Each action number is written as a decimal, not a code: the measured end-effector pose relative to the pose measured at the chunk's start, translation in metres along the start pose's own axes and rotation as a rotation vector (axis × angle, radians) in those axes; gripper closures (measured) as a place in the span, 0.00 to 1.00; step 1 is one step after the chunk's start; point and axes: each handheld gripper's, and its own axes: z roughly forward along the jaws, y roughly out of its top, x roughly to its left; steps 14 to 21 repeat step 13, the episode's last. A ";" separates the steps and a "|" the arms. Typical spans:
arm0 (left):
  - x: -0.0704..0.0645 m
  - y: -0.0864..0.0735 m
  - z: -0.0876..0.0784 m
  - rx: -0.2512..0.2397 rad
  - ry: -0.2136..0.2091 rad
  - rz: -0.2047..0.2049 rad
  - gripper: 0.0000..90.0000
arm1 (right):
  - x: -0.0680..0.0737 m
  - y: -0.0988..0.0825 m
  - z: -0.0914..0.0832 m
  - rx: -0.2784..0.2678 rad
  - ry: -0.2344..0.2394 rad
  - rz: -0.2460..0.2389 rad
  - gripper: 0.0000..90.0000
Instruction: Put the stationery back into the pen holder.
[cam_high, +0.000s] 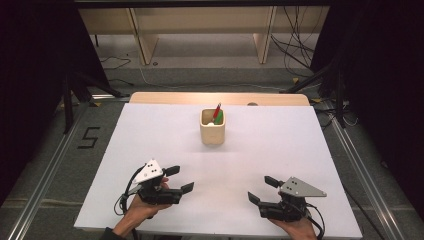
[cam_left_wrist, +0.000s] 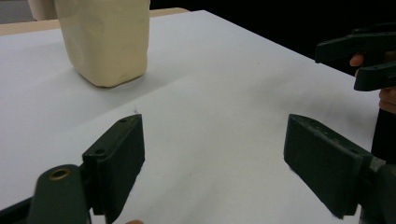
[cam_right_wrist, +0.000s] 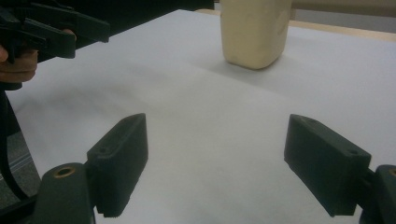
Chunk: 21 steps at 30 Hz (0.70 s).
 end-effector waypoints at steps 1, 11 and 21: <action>0.001 0.000 0.000 -0.001 0.003 -0.001 0.22 | 0.000 0.000 0.000 0.000 0.000 0.000 0.25; 0.003 0.000 -0.001 -0.007 0.006 -0.011 0.22 | -0.001 0.000 0.000 0.000 -0.002 0.003 0.25; 0.003 0.000 -0.001 -0.009 0.005 -0.011 0.22 | -0.001 0.000 0.000 0.001 -0.003 0.004 0.25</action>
